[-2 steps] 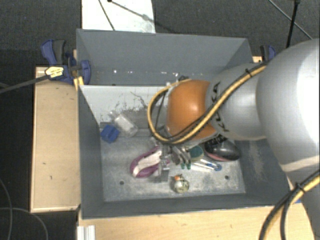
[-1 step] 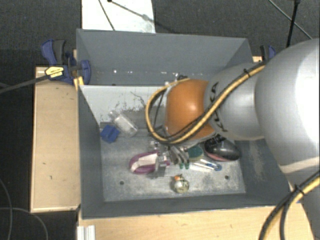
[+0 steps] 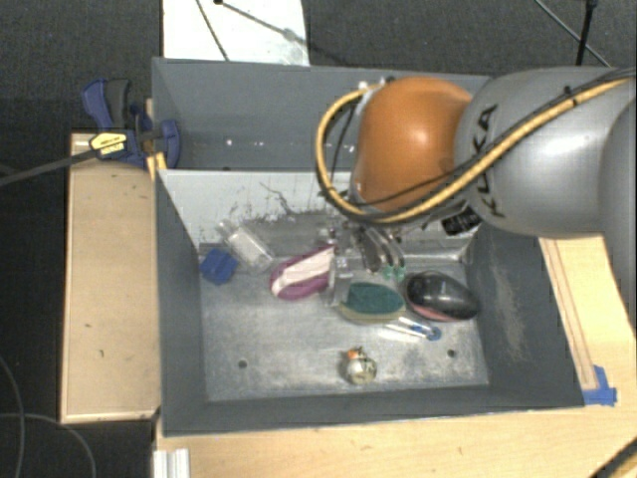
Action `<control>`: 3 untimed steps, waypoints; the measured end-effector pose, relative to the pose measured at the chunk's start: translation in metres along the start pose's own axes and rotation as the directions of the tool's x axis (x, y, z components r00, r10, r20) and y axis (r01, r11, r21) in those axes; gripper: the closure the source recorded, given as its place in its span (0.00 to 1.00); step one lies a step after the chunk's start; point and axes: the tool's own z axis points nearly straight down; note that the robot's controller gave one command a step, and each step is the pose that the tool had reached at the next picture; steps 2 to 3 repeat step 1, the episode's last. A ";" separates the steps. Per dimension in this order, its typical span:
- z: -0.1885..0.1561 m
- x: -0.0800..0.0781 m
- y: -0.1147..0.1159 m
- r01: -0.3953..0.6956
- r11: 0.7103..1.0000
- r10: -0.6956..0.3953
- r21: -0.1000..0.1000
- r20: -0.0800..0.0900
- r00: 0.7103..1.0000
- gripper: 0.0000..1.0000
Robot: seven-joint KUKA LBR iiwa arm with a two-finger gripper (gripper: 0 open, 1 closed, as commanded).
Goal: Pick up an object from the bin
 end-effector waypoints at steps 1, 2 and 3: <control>-0.046 0.019 0.005 -0.024 1.000 0.024 0.000 -0.005 1.000 1.00; -0.046 0.019 0.005 -0.024 1.000 0.024 0.000 -0.005 1.000 1.00; -0.046 0.019 0.005 -0.024 1.000 0.024 0.000 -0.005 1.000 1.00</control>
Offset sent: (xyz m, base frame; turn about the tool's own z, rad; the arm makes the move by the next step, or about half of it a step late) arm -0.0197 0.0029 0.0432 0.0243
